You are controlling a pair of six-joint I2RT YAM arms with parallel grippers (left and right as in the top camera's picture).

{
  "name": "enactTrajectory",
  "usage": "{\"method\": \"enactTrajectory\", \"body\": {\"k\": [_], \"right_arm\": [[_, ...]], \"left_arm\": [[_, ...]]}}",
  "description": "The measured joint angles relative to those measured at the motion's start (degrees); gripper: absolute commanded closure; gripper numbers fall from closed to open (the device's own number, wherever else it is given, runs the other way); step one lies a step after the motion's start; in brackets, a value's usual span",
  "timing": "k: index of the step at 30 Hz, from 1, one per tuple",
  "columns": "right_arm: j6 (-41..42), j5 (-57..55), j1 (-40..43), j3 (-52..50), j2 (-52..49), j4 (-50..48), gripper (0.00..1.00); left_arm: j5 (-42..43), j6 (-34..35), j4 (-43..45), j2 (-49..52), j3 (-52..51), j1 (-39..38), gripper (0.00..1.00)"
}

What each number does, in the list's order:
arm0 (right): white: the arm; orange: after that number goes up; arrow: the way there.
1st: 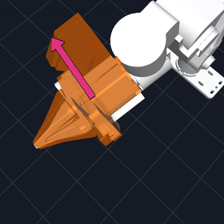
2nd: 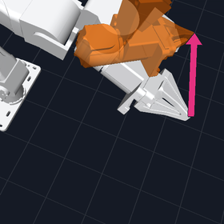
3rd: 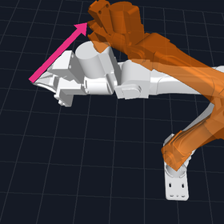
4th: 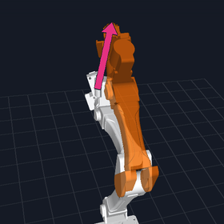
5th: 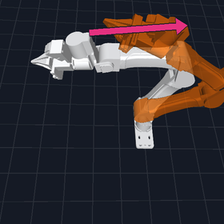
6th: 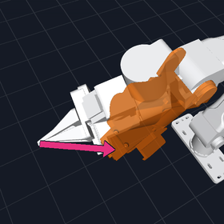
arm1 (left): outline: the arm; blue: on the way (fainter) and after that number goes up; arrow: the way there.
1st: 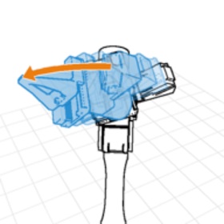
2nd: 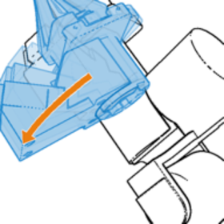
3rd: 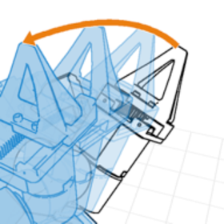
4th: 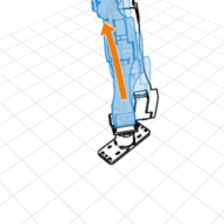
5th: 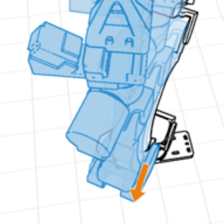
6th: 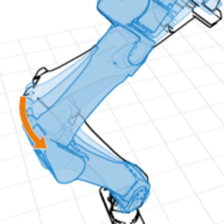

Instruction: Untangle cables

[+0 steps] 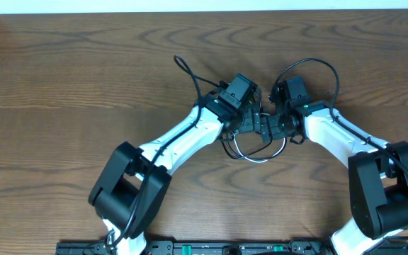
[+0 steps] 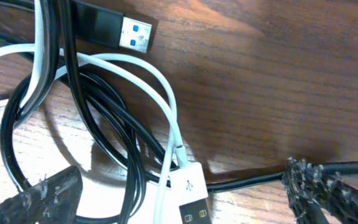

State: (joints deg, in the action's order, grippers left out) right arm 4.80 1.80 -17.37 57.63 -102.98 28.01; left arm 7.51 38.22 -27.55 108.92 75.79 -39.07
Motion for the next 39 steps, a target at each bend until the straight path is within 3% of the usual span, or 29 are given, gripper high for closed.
{"method": "enactTrajectory", "body": {"k": [20,39], "right_arm": [[3.3,5.1,2.3,0.8,-0.1,2.6,0.01],[6.4,-9.6,1.1,-0.1,-0.1,2.2,0.01]], "left_arm": [[-3.0,2.5,1.0,6.4,0.0,-1.6,0.10],[-5.3,2.5,0.9,7.9,1.5,-1.8,0.11]]}}
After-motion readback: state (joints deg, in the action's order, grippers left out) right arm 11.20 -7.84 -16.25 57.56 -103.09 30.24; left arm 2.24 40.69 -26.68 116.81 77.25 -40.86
